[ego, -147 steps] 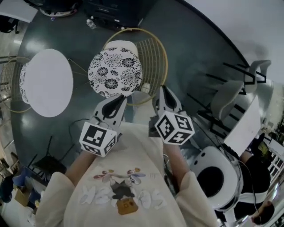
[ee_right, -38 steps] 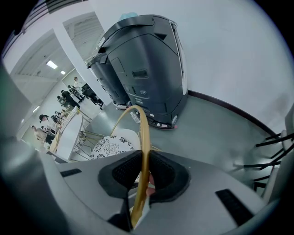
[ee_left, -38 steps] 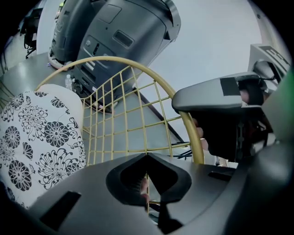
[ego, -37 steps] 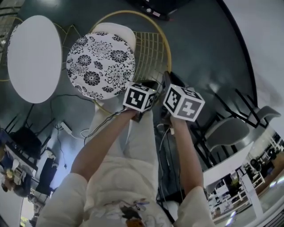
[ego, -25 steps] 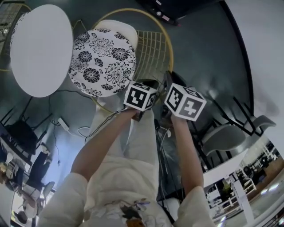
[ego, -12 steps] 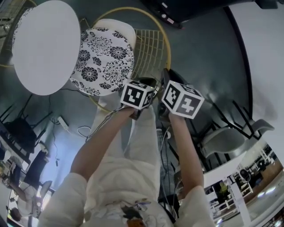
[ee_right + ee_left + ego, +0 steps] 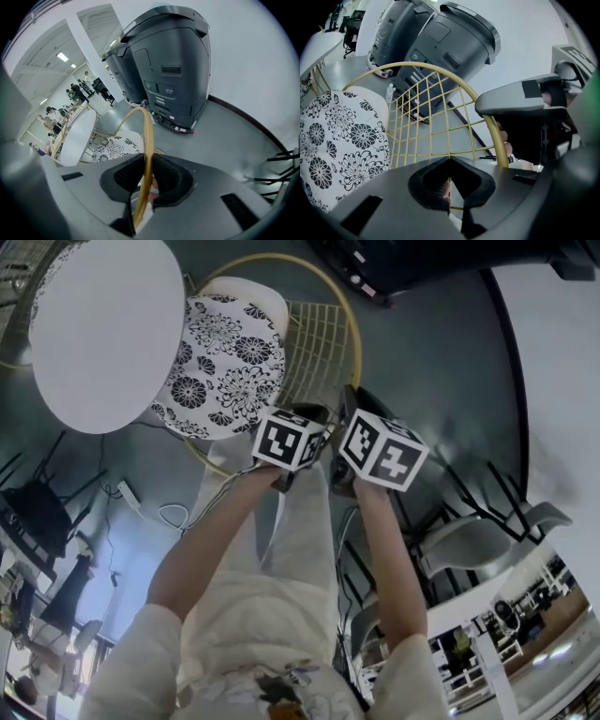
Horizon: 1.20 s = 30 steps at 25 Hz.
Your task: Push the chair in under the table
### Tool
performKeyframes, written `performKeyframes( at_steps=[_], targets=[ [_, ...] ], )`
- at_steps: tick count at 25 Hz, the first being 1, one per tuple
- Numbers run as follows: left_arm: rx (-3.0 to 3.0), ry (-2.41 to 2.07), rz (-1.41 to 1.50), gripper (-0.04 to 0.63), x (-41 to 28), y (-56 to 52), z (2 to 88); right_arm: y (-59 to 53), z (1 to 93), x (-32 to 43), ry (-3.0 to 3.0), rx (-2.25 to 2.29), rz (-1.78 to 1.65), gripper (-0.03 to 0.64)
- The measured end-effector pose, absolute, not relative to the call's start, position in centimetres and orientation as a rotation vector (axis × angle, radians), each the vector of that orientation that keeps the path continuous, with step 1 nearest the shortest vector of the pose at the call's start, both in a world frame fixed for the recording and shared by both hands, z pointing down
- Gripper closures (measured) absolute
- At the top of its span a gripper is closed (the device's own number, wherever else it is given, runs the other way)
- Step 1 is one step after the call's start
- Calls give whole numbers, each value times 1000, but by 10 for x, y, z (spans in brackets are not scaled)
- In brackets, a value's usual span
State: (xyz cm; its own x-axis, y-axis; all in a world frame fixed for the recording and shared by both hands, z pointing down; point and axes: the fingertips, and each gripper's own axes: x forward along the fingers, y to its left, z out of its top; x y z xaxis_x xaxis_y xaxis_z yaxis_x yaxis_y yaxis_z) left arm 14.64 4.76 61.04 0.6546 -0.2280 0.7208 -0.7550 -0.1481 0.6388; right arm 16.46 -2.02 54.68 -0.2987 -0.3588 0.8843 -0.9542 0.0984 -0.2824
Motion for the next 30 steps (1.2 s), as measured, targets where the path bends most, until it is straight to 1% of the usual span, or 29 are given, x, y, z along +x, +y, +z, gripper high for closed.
performKeyframes(
  at_steps=[12, 14, 15, 18, 23, 30],
  targets=[
    [1722, -780, 514, 578, 150, 46, 602, -17, 544, 164, -1750, 1282, 1166, 558],
    [1746, -776, 528, 532, 145, 42, 600, -17, 542, 165, -1751, 1291, 1149, 557],
    [1752, -776, 537, 522, 143, 41, 600, -17, 540, 167, -1751, 1299, 1136, 556],
    [1753, -789, 544, 518, 137, 38, 595, -14, 535, 173, -1746, 1318, 1132, 551],
    [1791, -823, 526, 520, 129, 33, 563, -10, 516, 178, -1758, 1341, 1143, 551],
    [1879, -892, 485, 520, 108, 19, 481, -11, 449, 174, -1831, 1389, 1143, 551]
  ],
)
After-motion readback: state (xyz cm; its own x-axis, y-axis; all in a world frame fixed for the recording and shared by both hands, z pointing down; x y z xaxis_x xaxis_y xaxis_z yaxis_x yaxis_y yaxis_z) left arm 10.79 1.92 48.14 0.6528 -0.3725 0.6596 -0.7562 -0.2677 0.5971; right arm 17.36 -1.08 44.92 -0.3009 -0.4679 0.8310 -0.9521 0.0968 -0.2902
